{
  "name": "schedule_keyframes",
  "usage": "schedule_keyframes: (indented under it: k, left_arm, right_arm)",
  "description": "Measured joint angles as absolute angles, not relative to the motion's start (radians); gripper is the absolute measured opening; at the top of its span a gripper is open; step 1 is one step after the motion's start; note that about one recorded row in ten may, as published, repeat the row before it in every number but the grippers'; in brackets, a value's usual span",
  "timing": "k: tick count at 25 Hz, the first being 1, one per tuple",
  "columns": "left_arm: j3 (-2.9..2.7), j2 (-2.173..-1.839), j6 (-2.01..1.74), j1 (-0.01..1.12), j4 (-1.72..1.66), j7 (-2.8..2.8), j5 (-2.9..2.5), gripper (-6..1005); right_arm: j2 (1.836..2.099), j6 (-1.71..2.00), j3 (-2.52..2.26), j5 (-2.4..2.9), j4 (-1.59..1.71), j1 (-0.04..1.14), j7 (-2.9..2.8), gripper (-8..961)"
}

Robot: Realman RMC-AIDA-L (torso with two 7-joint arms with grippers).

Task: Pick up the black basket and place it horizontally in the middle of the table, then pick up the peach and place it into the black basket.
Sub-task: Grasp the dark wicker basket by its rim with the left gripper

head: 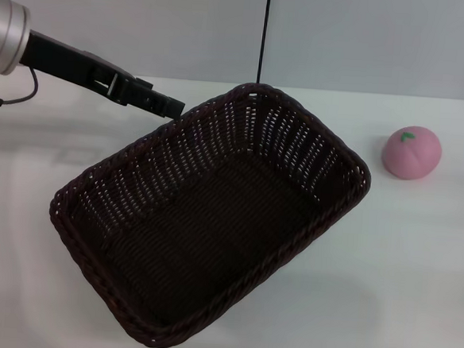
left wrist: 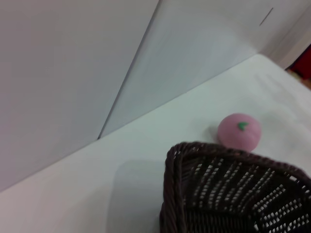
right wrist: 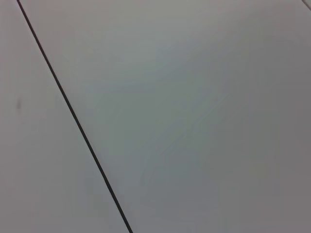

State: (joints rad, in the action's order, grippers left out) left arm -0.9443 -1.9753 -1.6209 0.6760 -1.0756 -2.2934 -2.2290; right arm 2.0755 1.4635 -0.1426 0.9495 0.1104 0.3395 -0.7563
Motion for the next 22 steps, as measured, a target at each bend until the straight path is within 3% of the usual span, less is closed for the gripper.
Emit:
schedule_keyframes:
  k: [22]
  left_arm:
    - [-0.944,-2.013,-1.602,0.682,-1.052,-2.297,-2.367,745]
  right_arm:
    - [2.075,1.454,-0.143,0.949,0.110,0.344,-0.756,675]
